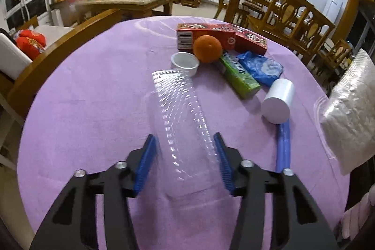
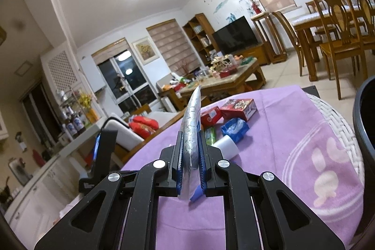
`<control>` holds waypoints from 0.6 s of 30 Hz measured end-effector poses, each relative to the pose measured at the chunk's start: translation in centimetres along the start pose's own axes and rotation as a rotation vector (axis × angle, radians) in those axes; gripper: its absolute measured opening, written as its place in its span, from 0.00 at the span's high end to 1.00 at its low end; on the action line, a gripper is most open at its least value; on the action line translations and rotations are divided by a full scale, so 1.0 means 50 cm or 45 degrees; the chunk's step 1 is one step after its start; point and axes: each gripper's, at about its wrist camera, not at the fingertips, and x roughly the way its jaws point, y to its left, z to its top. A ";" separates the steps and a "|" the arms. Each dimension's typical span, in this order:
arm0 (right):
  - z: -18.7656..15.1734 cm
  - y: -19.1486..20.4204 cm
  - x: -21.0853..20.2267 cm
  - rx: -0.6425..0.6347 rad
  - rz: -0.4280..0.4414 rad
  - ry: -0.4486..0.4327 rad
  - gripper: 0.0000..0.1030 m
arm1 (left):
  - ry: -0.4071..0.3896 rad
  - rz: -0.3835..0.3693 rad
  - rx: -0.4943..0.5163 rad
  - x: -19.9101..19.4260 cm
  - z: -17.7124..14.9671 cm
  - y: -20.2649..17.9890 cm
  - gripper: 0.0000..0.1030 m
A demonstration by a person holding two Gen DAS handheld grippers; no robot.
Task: Collect trash
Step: 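Grasp the clear plastic tray with the left tool, then carry the plastic tray and foil pouch over the black bin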
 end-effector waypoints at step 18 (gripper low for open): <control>0.009 -0.118 -0.172 0.150 -0.108 -0.165 0.88 | -0.324 -0.264 0.190 -0.103 0.009 -0.204 0.60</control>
